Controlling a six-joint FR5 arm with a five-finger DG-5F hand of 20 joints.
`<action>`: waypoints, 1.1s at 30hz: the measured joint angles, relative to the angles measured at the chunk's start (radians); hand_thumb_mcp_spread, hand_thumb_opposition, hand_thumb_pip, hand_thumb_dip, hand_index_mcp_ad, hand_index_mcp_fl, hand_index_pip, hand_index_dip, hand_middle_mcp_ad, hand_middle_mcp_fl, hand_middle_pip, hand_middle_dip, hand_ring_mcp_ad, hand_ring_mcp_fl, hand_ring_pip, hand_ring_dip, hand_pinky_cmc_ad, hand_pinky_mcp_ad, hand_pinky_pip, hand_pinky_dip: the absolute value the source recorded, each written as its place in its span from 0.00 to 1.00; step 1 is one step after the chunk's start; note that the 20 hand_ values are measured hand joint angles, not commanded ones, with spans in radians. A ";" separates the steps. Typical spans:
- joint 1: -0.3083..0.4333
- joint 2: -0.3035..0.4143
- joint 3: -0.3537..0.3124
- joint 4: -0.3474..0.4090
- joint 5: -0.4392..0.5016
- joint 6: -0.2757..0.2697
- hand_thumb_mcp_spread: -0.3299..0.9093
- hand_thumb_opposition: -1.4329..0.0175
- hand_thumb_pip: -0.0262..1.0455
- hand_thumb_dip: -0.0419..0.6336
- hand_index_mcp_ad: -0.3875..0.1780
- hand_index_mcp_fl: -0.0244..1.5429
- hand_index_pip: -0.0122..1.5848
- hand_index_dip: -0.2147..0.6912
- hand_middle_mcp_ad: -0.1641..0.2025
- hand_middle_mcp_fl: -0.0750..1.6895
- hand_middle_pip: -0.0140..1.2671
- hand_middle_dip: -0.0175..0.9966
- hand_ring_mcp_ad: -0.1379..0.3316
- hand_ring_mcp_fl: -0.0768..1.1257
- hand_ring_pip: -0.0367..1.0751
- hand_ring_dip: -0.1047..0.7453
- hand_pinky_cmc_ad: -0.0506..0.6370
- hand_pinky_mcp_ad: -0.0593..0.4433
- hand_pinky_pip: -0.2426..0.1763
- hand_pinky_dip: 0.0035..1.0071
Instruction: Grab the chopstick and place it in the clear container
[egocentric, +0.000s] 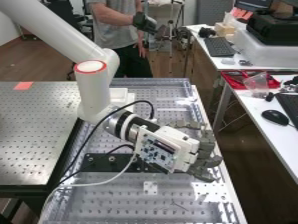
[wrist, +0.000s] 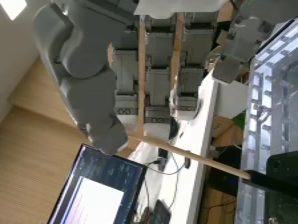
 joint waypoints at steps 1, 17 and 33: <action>0.000 0.000 0.002 -0.004 0.002 -0.006 0.76 0.38 0.56 0.41 0.53 0.32 0.93 0.27 0.48 0.48 0.64 0.69 0.41 0.60 0.12 0.76 0.71 0.62 0.76 0.19; -0.001 0.011 0.044 -0.008 -0.002 -0.104 0.78 0.33 0.51 0.41 0.53 0.45 0.83 0.19 0.56 0.57 0.56 0.67 0.37 0.76 0.12 0.76 0.73 0.63 0.83 0.19; -0.025 0.059 0.103 -0.055 -0.010 -0.163 0.80 0.30 0.52 0.42 0.53 0.48 0.80 0.18 0.56 0.62 0.55 0.65 0.37 0.78 0.12 0.76 0.74 0.62 0.83 0.19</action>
